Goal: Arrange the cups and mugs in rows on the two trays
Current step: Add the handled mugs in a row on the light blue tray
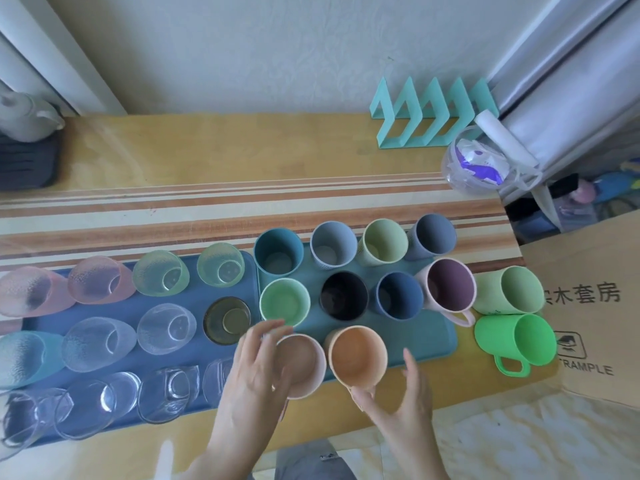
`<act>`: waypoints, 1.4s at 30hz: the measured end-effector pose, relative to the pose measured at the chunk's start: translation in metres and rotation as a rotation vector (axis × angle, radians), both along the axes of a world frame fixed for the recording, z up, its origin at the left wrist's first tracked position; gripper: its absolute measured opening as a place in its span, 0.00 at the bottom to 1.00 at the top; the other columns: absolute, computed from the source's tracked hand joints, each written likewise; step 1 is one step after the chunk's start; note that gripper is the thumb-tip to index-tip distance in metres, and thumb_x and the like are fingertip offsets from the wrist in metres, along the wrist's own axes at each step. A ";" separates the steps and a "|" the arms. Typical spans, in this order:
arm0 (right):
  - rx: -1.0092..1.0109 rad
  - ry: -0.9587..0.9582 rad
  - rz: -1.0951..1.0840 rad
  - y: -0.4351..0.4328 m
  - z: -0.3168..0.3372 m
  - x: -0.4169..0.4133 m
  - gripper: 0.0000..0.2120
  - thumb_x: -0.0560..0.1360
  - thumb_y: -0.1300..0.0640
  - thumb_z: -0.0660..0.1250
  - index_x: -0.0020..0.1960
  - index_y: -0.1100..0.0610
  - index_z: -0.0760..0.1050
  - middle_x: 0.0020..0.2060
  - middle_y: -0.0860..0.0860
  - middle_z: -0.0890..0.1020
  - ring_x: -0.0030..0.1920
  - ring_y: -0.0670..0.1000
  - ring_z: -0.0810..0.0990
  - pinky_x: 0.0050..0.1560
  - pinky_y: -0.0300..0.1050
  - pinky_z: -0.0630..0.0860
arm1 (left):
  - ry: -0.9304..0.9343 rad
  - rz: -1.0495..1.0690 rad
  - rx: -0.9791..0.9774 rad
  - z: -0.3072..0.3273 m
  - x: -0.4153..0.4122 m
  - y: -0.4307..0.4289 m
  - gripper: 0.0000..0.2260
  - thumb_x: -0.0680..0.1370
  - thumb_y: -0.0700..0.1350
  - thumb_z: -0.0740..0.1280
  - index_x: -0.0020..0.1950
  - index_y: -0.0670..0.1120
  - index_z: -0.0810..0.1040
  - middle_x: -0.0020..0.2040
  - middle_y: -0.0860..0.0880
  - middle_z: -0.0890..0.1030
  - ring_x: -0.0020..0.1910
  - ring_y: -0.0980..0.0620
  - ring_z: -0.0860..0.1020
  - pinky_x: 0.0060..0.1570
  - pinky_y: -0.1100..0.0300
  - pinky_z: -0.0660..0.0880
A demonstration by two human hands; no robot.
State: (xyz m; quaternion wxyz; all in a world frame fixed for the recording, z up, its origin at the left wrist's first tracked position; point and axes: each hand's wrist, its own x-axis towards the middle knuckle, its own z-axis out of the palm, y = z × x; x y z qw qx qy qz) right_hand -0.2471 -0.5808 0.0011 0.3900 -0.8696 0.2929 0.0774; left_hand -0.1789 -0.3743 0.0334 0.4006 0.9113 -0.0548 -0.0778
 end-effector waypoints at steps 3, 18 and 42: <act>0.055 0.003 -0.010 0.005 -0.003 -0.017 0.59 0.51 0.22 0.64 0.73 0.49 0.54 0.67 0.49 0.64 0.69 0.50 0.64 0.66 0.54 0.65 | 0.010 -0.147 -0.059 -0.001 -0.012 -0.010 0.15 0.73 0.45 0.58 0.59 0.54 0.71 0.60 0.62 0.68 0.59 0.66 0.66 0.57 0.78 0.60; -0.063 0.131 -0.553 -0.238 -0.009 0.019 0.44 0.63 0.58 0.79 0.71 0.63 0.59 0.70 0.60 0.60 0.70 0.57 0.60 0.67 0.54 0.64 | 0.584 -0.549 -0.180 -0.018 -0.026 -0.199 0.15 0.75 0.42 0.60 0.61 0.51 0.73 0.59 0.53 0.76 0.57 0.55 0.75 0.56 0.61 0.72; 0.242 -0.088 -0.445 -0.094 0.047 -0.051 0.14 0.64 0.73 0.71 0.46 0.60 0.78 0.29 0.39 0.82 0.28 0.33 0.77 0.27 0.27 0.71 | 1.207 0.055 -0.615 -0.013 -0.067 -0.239 0.46 0.48 0.58 0.78 0.61 0.47 0.63 0.52 0.49 0.78 0.51 0.48 0.80 0.51 0.50 0.79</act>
